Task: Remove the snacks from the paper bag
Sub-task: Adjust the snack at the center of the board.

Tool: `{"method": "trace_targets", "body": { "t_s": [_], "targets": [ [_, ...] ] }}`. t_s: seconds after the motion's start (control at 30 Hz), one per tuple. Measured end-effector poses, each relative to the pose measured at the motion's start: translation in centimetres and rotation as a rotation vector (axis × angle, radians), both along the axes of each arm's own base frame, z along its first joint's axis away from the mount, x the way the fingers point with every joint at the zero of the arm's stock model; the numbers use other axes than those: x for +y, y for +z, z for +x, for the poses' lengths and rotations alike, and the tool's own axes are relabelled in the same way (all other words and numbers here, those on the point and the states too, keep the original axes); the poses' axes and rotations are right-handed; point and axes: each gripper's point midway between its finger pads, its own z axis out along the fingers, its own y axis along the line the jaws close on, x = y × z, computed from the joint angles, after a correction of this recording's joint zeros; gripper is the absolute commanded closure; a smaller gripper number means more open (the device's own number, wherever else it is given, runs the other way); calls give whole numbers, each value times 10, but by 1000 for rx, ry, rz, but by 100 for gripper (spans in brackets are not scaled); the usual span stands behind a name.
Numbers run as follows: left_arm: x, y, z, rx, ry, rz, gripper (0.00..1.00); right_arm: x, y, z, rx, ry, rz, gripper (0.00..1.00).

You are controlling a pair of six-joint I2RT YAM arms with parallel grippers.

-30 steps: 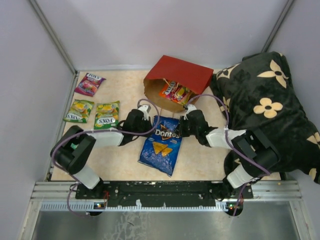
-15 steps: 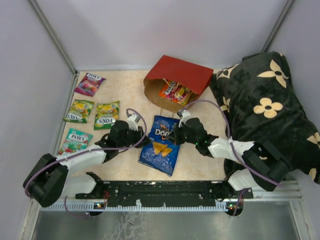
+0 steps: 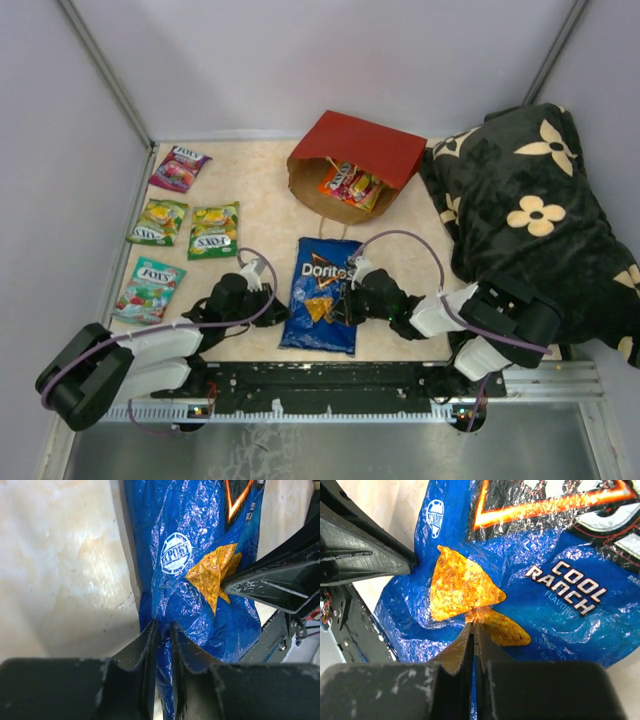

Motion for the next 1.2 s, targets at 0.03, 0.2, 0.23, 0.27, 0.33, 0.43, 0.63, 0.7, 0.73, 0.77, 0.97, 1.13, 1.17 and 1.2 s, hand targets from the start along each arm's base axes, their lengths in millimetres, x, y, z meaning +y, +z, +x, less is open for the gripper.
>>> {"method": "trace_targets", "body": {
  "t_s": [0.03, 0.2, 0.23, 0.27, 0.33, 0.43, 0.63, 0.7, 0.73, 0.77, 0.97, 1.13, 1.17, 1.2],
  "targets": [
    [0, 0, -3, 4, -1, -2, 79, 1, 0, -2, 1, 0, 1, 100],
    [5, 1, -19, 37, 9, 6, 79, 8, 0, -13, 1, 17, -2, 68],
    [6, 2, -22, 39, 8, 12, 78, 9, 2, -14, 1, 21, 1, 57],
    [8, 3, -24, 42, 9, 23, 77, 11, 5, -14, -3, 25, 3, 50],
    [10, 10, -22, 33, 6, 47, 74, 11, 13, -11, -27, 21, -8, 46],
    [3, 34, -12, -20, -11, 49, 72, 5, 27, -4, -78, 4, -37, 53],
    [-14, 70, -3, -99, -84, 1, 81, 4, 73, -1, -179, 19, 20, 81],
    [-18, 67, -10, -90, -124, -21, 84, 4, 73, -4, -175, 33, 26, 89],
    [-20, 63, -13, -84, -139, -29, 86, 3, 70, -7, -169, 41, 23, 91],
    [-21, 58, -17, -72, -158, -38, 88, 0, 64, -10, -157, 45, 15, 93],
    [-22, 17, -43, 33, -232, -4, 98, -25, 16, -33, -55, 56, -57, 95],
    [-26, 5, -57, 43, -262, 15, 100, -26, -1, -41, 0, 53, -52, 95],
    [-27, 3, -60, 43, -265, 20, 100, -23, -1, -42, 8, 54, -34, 95],
    [-29, 2, -63, 46, -269, 22, 100, -23, -1, -42, 9, 56, -28, 95]
  ]
}}
